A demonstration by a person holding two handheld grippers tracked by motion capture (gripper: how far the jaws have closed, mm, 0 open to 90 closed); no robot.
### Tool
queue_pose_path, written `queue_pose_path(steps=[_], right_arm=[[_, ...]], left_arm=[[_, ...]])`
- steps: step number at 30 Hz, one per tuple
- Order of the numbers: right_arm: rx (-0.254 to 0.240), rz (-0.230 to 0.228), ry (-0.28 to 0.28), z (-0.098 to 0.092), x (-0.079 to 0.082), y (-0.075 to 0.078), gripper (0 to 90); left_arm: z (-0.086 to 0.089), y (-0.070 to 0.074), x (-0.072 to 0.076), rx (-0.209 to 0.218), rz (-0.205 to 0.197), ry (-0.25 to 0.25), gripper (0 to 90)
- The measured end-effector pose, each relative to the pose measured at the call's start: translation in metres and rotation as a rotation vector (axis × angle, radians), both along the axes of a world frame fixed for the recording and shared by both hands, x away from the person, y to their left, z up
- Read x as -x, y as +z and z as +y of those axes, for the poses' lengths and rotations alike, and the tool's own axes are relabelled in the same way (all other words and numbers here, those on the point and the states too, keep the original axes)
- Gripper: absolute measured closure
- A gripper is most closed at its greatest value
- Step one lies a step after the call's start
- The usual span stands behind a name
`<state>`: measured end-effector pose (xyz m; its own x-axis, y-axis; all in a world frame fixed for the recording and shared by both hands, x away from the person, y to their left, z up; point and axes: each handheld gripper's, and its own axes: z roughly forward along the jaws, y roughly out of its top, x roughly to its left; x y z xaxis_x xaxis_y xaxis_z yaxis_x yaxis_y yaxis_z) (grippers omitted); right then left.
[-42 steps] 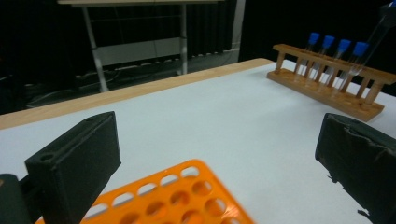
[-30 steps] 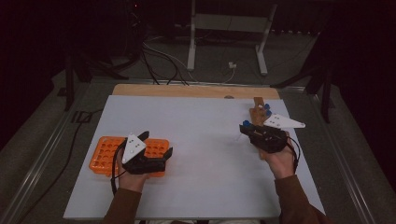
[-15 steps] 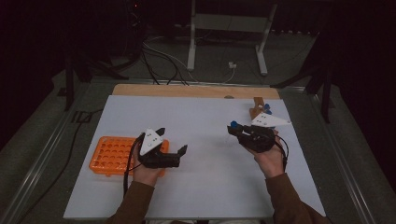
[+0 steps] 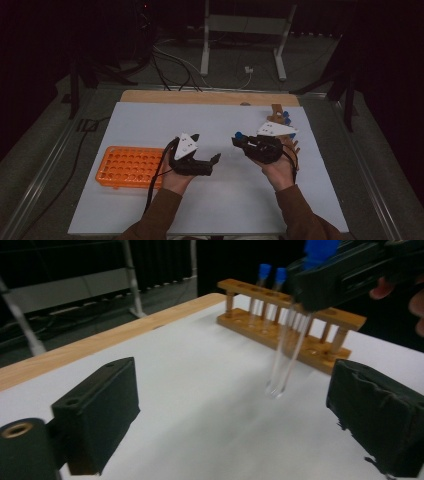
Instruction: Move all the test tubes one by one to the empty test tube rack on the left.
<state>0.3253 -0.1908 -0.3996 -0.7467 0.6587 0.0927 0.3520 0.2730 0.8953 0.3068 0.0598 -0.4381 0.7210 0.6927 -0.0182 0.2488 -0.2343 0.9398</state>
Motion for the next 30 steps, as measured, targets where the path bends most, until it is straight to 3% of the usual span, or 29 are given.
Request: queue_pose_path(steps=[5, 10, 12, 14, 20, 26, 30], right_arm=[[0.002, 0.002, 0.023, 0.009, 0.001, 0.0, 77.3], [0.002, 0.005, 0.043, 0.016, 0.002, 0.0, 77.3], [0.002, 0.006, 0.046, 0.017, 0.002, 0.0, 77.3], [-0.002, 0.008, 0.054, 0.019, 0.003, 0.0, 77.3], [-0.003, 0.01, 0.065, 0.021, 0.004, 0.0, 77.3], [-0.007, 0.011, 0.075, 0.018, 0.005, 0.001, 76.2], [-0.037, 0.008, 0.07, 0.012, 0.006, 0.004, 62.9]], left_arm=[[-0.016, 0.002, -0.001, 0.0, 0.008, -0.055, 20.8], [-0.024, 0.003, -0.002, -0.016, 0.005, -0.065, 39.6], [-0.027, 0.003, -0.003, -0.017, 0.011, -0.071, 42.4], [-0.028, 0.003, -0.004, -0.014, 0.019, -0.086, 56.6], [-0.03, 0.001, -0.003, -0.041, 0.004, -0.114, 77.3], [-0.03, 0.002, -0.002, -0.04, -0.002, -0.122, 78.1], [-0.025, 0.0, -0.003, -0.04, 0.012, -0.106, 78.1]])
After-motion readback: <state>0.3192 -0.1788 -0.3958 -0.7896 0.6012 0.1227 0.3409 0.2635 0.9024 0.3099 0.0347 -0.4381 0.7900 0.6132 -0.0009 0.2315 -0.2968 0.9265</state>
